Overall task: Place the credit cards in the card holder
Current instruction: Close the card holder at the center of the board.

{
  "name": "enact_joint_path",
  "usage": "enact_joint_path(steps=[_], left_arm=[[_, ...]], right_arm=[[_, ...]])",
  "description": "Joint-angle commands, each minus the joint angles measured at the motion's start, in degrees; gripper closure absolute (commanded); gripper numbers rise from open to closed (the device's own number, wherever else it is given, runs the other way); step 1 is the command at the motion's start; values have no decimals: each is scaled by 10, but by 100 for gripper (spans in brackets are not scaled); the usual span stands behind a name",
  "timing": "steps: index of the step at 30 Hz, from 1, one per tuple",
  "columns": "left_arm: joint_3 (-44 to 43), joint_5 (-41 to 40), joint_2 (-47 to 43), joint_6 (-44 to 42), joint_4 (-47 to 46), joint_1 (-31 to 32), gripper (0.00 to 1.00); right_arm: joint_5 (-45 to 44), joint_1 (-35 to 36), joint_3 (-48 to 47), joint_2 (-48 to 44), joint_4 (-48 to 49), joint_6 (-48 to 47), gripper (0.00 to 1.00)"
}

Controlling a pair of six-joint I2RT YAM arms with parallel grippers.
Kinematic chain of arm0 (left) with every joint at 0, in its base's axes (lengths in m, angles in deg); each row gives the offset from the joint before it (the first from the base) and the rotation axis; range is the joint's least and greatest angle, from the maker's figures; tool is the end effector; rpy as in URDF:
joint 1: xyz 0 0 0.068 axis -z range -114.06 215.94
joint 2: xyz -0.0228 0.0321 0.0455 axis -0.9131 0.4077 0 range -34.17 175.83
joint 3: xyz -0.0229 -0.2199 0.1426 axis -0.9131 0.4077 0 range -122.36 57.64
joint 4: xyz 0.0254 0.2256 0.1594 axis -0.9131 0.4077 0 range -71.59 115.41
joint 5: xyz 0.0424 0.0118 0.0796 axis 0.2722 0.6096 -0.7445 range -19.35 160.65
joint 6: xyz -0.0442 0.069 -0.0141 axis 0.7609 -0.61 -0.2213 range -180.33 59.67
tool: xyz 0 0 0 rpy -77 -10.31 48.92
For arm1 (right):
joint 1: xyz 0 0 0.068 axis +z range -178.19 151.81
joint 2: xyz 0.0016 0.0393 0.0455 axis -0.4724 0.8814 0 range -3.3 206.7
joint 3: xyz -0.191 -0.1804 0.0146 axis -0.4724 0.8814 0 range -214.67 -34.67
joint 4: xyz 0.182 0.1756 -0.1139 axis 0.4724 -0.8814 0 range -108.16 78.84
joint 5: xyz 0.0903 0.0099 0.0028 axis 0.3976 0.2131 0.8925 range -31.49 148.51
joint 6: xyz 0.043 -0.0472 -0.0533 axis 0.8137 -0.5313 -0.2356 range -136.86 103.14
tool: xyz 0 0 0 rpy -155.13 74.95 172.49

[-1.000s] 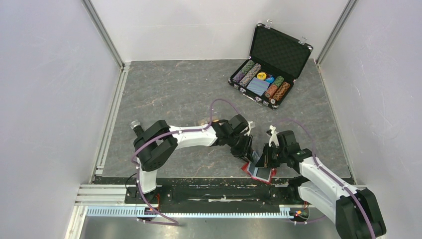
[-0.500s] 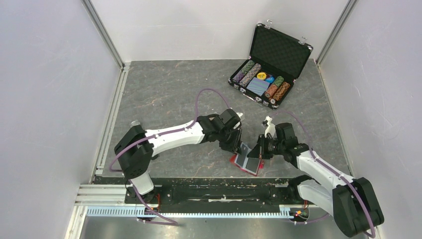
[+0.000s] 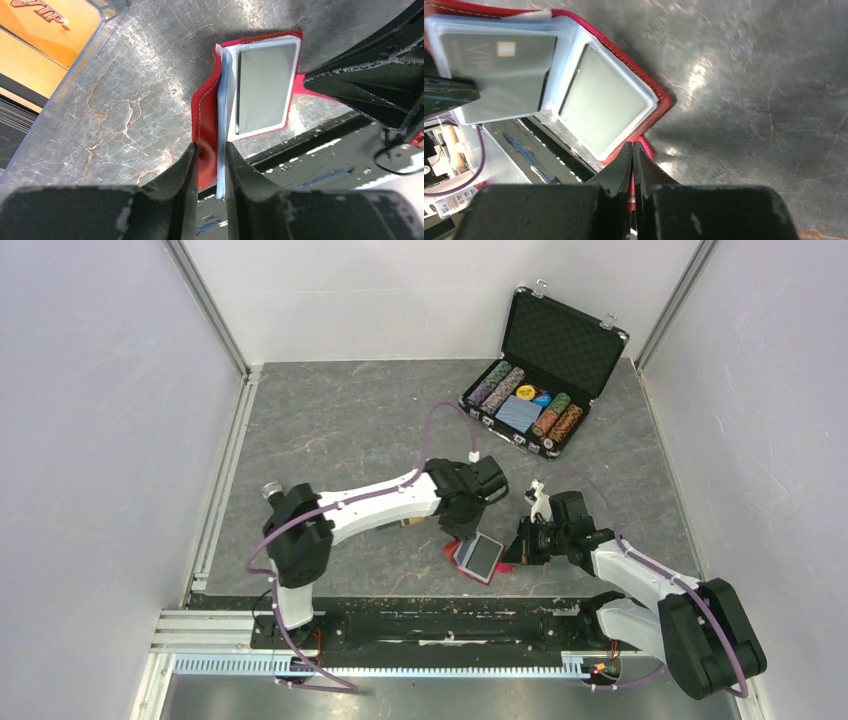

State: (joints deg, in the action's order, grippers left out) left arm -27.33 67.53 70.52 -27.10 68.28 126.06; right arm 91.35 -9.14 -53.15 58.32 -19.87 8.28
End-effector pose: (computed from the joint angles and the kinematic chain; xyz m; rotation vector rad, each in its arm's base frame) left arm 0.2039 -0.3469 0.1900 0.6467 2.7662 -0.3193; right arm 0.1901 0.1073 0.0954 -0.1237 2.5582 1.0270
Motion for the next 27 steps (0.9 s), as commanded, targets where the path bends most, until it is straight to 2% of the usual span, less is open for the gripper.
enact_joint_path(steps=[1, 6, 10, 13, 20, 27], left_arm=[[-83, -67, 60, -39, 80, 39, 91], [-158, -78, 103, -43, 110, 76, 69], [-185, -42, 112, -45, 101, 97, 58], [-170, -7, 91, -48, 63, 103, 50], [-64, 29, -4, -26, -43, 82, 40], [143, 118, -134, 36, -176, -34, 38]], right_arm=[[-14, 2, 25, 20, 13, -26, 99], [-31, 2, 29, 28, 1, -35, 99], [-38, 2, 33, 38, -3, -42, 99], [-38, 2, 36, 42, -3, -45, 99], [-37, 2, 38, 38, -3, -44, 99], [-33, 2, 39, 38, -3, -46, 99]])
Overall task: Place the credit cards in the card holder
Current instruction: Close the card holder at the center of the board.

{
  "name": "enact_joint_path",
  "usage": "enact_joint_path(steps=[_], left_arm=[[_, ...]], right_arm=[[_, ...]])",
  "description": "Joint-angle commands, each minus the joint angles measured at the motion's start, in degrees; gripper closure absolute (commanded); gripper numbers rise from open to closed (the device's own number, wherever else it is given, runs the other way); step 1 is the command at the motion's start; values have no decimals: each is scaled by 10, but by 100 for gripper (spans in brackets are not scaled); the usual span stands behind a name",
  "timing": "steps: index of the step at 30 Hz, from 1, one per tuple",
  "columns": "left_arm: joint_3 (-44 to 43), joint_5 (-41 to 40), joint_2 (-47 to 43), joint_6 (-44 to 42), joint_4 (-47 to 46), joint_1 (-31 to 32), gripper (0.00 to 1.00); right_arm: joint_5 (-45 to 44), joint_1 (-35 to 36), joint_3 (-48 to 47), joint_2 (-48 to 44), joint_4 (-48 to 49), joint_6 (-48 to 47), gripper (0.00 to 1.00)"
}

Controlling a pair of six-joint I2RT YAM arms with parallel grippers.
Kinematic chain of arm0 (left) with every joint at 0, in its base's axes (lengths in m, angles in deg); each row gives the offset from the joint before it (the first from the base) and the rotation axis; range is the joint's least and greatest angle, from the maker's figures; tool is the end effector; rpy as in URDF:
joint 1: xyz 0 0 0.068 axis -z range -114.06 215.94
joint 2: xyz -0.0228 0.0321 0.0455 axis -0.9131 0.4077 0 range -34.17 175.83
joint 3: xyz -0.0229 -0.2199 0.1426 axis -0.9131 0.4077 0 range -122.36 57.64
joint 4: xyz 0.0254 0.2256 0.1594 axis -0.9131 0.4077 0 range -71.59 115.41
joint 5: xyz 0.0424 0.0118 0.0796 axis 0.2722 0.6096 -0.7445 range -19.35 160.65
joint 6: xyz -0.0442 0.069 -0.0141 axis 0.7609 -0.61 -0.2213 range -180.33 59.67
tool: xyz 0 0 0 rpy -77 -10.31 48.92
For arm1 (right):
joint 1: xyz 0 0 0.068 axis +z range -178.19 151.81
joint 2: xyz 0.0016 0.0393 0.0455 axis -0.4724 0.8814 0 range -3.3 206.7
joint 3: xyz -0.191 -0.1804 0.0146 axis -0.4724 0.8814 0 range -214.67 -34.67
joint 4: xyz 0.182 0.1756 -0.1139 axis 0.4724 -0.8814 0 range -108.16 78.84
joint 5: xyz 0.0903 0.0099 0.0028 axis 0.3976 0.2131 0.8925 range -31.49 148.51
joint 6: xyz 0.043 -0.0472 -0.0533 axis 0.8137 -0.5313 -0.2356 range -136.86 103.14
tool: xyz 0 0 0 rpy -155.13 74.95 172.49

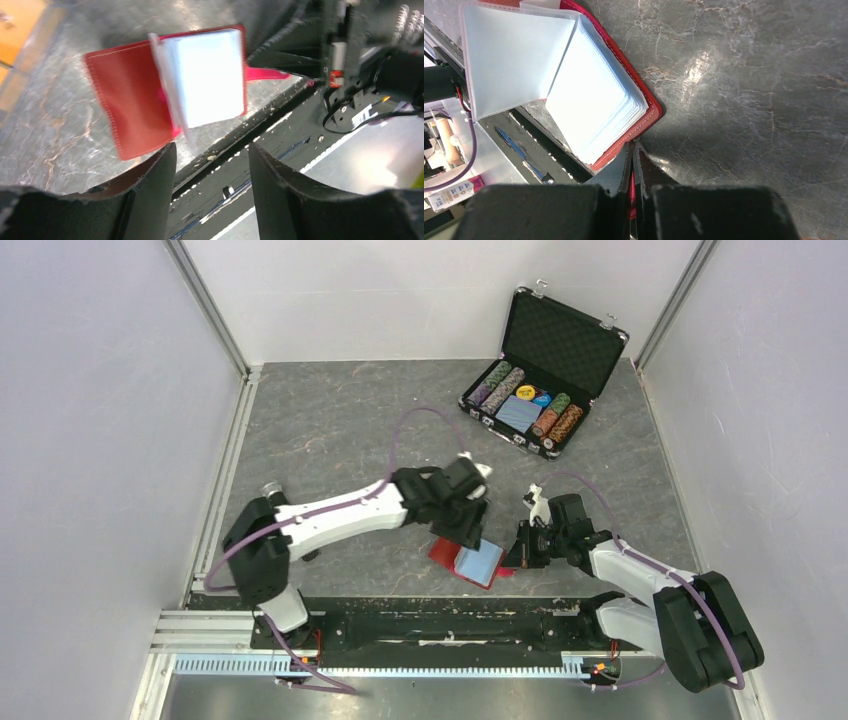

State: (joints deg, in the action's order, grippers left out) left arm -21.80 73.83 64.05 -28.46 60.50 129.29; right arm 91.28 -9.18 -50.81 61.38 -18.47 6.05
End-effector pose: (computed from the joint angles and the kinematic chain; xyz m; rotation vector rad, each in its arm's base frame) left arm 0.1736 -0.3548 0.2094 0.7732 2.6705 -0.5859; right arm 0.1814 0.1041 0.0747 -0.1466 2.6173 1.0035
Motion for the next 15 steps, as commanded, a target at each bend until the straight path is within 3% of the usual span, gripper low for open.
enact_joint_path(steps=[1, 6, 11, 15], left_arm=[[114, 66, -87, 60, -116, -89, 38], [225, 119, -113, 85, -183, -163, 37], [247, 126, -71, 89, -215, -164, 37], [248, 81, -44, 96, -217, -163, 36]], right_arm=[[-32, 2, 15, 7, -17, -23, 99], [-32, 2, 16, 5, -17, -21, 99], [-32, 2, 19, 4, -17, -21, 99], [-32, 3, 19, -1, -19, -20, 99]])
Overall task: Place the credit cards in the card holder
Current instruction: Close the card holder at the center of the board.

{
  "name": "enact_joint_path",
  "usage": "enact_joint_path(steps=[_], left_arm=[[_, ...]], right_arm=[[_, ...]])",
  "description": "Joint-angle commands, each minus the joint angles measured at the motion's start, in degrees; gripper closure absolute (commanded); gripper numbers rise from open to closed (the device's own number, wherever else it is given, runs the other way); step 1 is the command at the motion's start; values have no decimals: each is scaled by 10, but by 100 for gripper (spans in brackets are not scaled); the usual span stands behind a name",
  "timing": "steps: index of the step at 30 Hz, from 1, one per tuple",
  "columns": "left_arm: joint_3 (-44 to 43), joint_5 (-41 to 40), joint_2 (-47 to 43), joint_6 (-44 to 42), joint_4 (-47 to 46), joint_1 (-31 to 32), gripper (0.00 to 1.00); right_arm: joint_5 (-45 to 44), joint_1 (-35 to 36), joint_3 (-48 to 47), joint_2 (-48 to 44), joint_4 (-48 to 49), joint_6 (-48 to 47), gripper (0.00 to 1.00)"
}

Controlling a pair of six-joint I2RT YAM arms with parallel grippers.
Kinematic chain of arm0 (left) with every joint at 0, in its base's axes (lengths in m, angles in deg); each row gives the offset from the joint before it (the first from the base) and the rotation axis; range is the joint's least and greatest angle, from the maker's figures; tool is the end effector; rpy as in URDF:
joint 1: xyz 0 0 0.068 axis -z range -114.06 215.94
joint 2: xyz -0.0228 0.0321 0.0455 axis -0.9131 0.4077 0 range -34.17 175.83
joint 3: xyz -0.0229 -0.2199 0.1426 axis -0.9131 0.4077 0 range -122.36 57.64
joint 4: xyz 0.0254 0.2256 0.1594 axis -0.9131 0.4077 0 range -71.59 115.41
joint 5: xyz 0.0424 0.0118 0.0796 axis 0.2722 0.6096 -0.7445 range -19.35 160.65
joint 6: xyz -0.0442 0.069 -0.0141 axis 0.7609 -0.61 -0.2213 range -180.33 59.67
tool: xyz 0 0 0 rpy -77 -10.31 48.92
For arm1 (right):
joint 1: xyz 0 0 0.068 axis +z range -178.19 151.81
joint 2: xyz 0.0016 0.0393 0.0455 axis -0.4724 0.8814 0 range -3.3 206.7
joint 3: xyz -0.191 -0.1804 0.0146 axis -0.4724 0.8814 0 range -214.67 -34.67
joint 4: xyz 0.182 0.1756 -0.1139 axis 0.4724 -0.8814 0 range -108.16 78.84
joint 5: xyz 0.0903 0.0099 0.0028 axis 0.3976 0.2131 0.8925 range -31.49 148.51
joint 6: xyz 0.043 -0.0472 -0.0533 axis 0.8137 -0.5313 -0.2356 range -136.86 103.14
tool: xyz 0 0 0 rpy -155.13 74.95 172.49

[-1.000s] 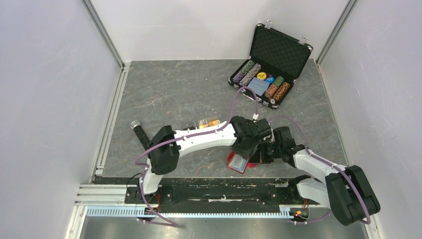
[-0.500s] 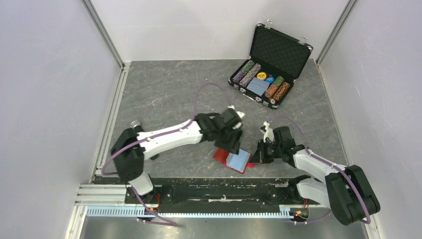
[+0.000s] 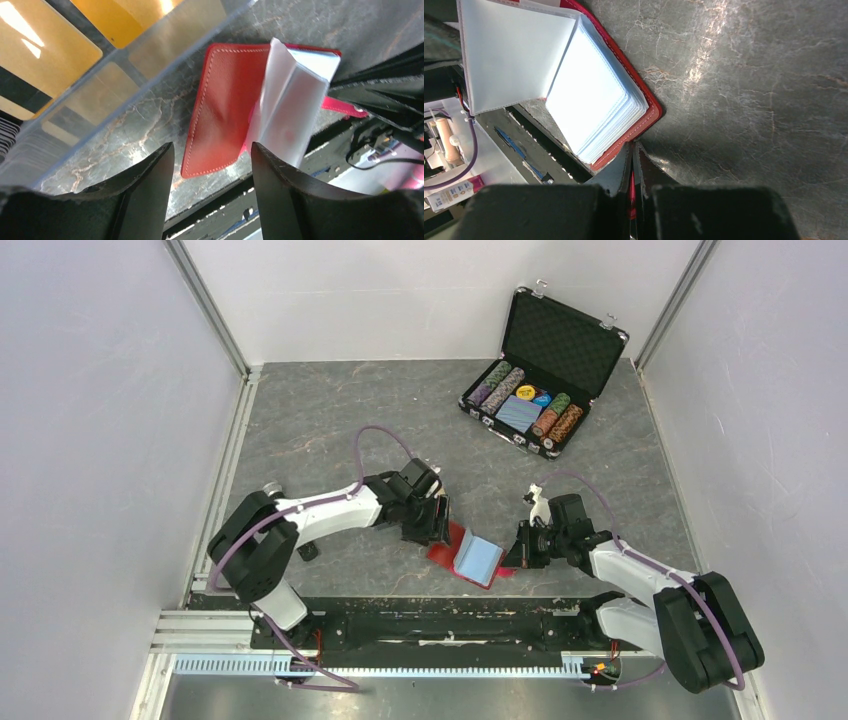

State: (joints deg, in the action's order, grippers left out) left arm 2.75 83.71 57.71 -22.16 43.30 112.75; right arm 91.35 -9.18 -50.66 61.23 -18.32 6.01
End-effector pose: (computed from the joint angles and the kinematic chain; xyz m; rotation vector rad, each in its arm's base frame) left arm 0.2220 -0.2605 0.1300 0.2952 2.8289 -0.7213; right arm 0.1811 0.1040 0.0747 -0.1490 2.6143 1.0052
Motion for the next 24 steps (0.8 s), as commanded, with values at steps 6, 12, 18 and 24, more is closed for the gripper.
enact_joint_path(steps=[6, 12, 18, 24], left_arm=[[-10, -1, 56, 31, -64, 11, 36], [-7, 44, 31, 45, -105, 25, 42], [-7, 85, -8, 72, -133, 36, 45], [-40, 127, 30, 81, -160, 79, 45]], right_arm=[[-33, 2, 21, -3, -21, -20, 99], [-33, 2, 21, -4, -20, -18, 99], [-31, 2, 19, 0, -20, -19, 99], [-21, 2, 20, 1, -7, -5, 99]])
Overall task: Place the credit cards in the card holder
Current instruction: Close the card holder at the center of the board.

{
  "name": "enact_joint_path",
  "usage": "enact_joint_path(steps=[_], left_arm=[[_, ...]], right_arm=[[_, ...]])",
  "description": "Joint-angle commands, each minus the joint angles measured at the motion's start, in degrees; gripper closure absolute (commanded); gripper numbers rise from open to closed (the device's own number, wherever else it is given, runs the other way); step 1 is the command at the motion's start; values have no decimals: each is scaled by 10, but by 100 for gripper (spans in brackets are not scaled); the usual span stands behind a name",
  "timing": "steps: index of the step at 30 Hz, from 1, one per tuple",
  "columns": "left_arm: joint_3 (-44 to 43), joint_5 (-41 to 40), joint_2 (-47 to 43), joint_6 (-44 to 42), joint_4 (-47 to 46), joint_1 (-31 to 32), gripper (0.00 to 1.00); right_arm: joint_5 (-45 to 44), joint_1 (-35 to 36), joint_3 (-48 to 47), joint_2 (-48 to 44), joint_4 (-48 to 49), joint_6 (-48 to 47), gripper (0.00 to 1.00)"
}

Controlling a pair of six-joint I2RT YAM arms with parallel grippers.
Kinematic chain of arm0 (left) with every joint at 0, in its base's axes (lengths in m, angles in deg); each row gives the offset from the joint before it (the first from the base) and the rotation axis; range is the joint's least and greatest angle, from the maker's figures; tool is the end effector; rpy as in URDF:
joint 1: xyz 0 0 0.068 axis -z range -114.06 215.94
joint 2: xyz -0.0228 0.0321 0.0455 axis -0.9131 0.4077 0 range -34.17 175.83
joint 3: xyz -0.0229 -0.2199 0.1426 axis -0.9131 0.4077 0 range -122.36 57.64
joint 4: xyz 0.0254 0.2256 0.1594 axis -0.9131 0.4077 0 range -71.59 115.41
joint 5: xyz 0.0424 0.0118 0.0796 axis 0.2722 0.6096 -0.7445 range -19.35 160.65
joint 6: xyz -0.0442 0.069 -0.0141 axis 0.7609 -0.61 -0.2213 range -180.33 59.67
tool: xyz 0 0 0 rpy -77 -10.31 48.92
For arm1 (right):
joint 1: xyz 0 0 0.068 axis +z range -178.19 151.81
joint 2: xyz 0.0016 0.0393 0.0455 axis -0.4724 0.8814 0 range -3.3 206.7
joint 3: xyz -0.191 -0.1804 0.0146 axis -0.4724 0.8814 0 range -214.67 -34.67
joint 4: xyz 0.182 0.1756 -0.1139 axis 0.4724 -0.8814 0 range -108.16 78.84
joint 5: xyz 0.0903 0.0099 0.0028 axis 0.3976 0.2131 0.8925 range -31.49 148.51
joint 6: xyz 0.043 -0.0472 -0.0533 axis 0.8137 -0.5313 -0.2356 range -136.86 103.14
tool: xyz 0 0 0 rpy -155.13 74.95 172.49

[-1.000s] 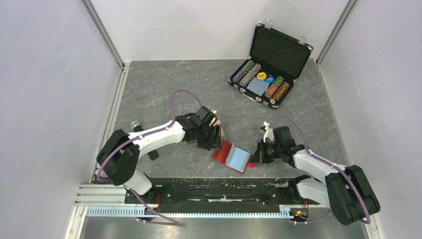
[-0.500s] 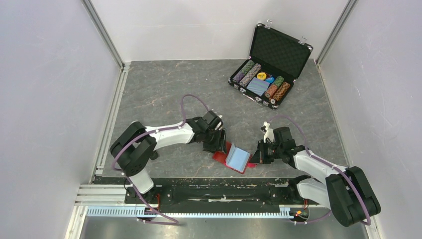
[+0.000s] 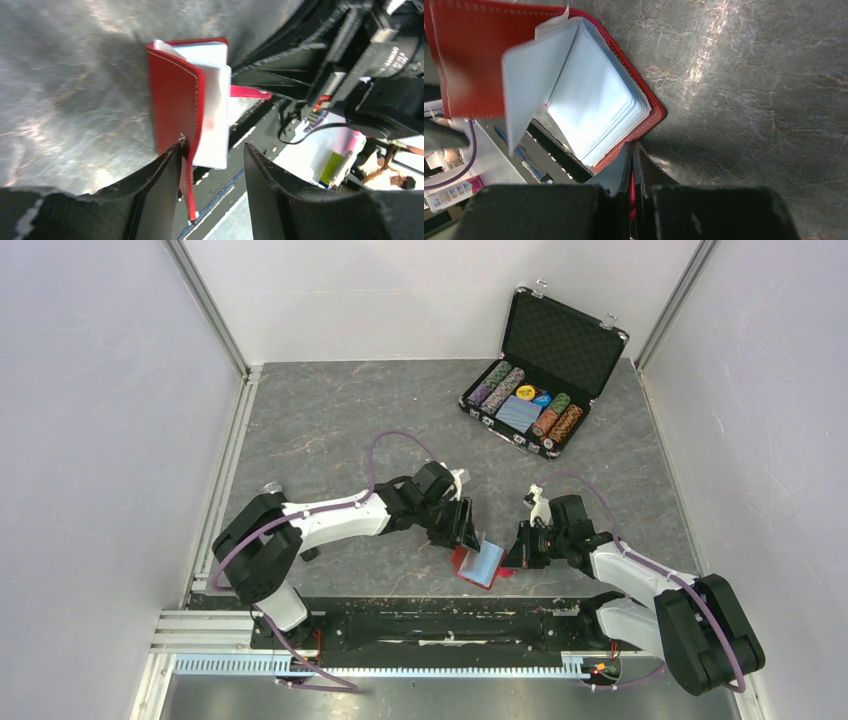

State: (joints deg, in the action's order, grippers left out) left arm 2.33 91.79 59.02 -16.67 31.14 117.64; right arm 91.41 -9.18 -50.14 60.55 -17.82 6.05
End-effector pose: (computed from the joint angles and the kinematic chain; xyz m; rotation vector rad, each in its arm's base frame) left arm 0.2073 -0.3048 0.1441 0.3749 2.7237 -1.0711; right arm 0.1801 0.1038 0.0749 -0.1527 2.6026 1.0080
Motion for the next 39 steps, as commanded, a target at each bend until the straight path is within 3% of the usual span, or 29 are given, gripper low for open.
enact_joint_path(steps=[1, 13, 15, 20, 25, 31, 39], left_arm=[[-43, 50, 27, 25, -39, 38, 44], [-101, 84, 123, 10, -32, 79, 39], [-101, 83, 133, 5, -27, 78, 45], [-105, 82, 158, -7, -18, 78, 69], [-108, 73, 169, -13, -2, 77, 80], [-106, 69, 165, -16, 3, 78, 79], [-106, 53, 136, -15, 2, 79, 68]], right_arm=[[-21, 2, 16, 8, -11, -4, 99], [-34, 2, 0, -26, -21, 16, 100], [-63, 1, -15, -54, -47, 11, 100], [-119, 2, -52, -101, -94, -8, 100], [-67, 1, -66, -79, -73, -20, 100], [-8, 1, -58, -21, 3, 3, 100], [-18, 1, -49, 48, 41, 1, 100]])
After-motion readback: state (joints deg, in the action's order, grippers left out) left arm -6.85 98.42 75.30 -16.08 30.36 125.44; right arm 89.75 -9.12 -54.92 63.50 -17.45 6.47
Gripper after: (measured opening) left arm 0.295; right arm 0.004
